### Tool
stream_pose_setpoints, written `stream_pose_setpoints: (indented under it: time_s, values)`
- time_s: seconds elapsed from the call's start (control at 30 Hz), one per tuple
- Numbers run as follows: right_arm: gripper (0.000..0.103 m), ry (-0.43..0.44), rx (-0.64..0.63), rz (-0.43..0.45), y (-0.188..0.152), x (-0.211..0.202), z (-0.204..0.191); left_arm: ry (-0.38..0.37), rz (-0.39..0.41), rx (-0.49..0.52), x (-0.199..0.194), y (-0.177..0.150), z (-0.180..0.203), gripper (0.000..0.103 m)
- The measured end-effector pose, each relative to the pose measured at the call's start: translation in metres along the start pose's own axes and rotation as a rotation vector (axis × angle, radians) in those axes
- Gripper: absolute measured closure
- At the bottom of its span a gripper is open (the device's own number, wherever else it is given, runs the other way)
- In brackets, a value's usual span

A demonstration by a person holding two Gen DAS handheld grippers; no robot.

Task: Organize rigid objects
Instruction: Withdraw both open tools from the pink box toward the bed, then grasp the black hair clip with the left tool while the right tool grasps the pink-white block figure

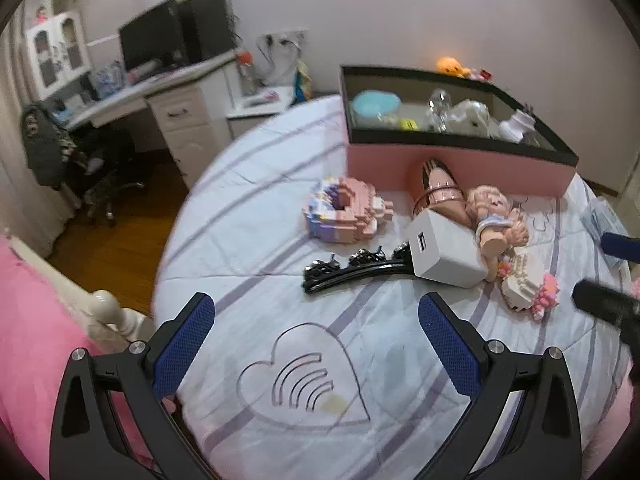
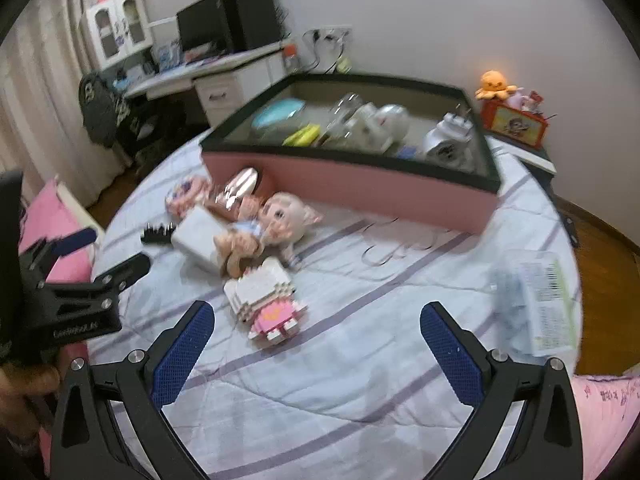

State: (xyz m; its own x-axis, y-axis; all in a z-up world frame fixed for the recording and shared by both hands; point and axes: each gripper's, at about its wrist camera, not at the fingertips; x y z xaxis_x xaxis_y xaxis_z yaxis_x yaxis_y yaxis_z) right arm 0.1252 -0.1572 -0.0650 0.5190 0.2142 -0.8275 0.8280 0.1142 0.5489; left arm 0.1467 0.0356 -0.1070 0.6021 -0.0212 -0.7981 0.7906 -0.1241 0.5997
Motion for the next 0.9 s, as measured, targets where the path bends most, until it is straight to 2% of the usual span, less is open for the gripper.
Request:
stream_pose_setpoints:
  time_s: [0.17, 0.27, 0.33, 0.4, 0.43, 0.5, 0.7, 0.83, 0.9]
  values:
    - [0.0, 0.017, -0.04, -0.059, -0.002, 0.022, -0.009, -0.02, -0.046, 0.099, 0.027, 0.011, 0.003, 0.0]
    - [0.0, 0.02, -0.059, -0.074, 0.0, 0.032, -0.013, -0.079, -0.047, 0.16, 0.037, 0.021, 0.002, 0.0]
    - [0.005, 0.024, -0.08, -0.079, 0.002, 0.037, -0.017, -0.122, -0.043, 0.203, 0.041, 0.026, 0.001, 0.001]
    - [0.012, 0.017, -0.089, -0.087, 0.003, 0.041, -0.019, -0.177, -0.06, 0.234, 0.045, 0.028, 0.002, 0.016]
    - [0.02, 0.015, -0.091, -0.09, 0.003, 0.044, -0.02, -0.213, -0.068, 0.241, 0.045, 0.028, 0.003, 0.02]
    - [0.027, 0.013, -0.092, -0.094, 0.002, 0.047, -0.02, -0.241, -0.067, 0.266, 0.04, 0.027, 0.007, 0.036]
    - [0.049, 0.015, -0.111, -0.079, 0.005, 0.043, -0.021, -0.238, -0.067, 0.265, 0.031, 0.025, 0.007, 0.052]
    - [0.05, 0.015, -0.106, -0.074, 0.007, 0.043, -0.017, -0.21, -0.055, 0.277, 0.027, 0.021, 0.009, 0.05]
    - [0.05, 0.012, -0.109, -0.072, 0.007, 0.045, -0.017, -0.169, -0.047, 0.297, 0.033, 0.022, 0.013, 0.03]
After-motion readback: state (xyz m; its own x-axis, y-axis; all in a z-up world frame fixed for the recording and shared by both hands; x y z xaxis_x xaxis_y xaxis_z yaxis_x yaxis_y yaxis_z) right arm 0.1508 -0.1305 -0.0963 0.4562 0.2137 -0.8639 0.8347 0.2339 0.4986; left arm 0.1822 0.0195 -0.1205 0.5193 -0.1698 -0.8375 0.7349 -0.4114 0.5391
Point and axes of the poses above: each gripper's, at about its wrist camera, not at the fingertips, and x roughly the way its jaws point, z to its right, y to its top, and after that the axes turned 4 degrees about -z, right-handed
